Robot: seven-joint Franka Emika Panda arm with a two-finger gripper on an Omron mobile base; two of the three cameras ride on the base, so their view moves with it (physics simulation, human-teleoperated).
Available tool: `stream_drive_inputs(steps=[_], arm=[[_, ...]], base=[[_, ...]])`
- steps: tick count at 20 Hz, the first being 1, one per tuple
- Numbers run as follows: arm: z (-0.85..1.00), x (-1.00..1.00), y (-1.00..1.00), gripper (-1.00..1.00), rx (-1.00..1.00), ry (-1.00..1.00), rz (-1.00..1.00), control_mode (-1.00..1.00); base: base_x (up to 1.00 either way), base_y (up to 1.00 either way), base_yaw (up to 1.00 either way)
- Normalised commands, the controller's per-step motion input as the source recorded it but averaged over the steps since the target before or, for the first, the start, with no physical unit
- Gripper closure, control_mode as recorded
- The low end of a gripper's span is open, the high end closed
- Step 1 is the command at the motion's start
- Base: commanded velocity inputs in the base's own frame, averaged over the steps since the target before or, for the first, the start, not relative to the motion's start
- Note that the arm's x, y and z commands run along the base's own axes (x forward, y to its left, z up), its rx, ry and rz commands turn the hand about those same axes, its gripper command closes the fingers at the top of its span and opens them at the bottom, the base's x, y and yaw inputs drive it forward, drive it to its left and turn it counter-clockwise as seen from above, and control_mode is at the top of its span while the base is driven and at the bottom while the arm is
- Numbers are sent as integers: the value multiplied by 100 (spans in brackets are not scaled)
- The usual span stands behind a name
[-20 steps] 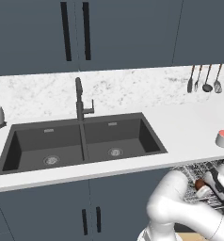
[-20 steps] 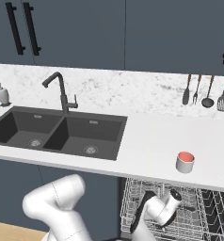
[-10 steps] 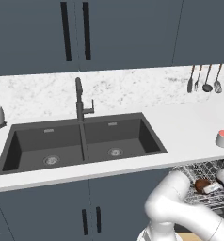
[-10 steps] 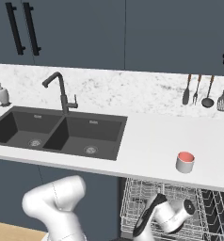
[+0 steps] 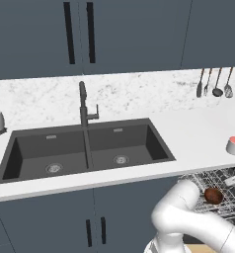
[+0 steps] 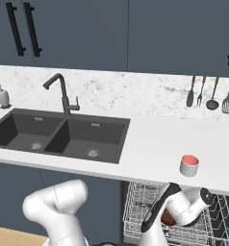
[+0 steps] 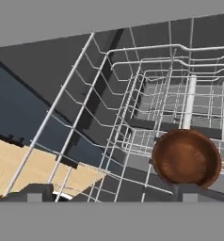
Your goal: Pick up the cup and bowl from the counter, place them in the dishwasher, and close the dishwasher door.
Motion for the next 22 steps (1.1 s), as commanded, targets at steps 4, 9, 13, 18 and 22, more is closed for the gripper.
stream_drive_inputs(steps=[4,9,13,18,22], arm=[[100,0,-14,-100,0,6,-14,-100],[100,0,-1,-100,-1,3,-12,-100],[89,22,12,-100,-12,1,-11,-100],[47,84,53,-100,-31,4,-9,-100],[15,71,46,-100,-24,16,-7,-100]], base=[[0,0,0],[0,0,0],[0,0,0],[0,0,0],[0,0,0]])
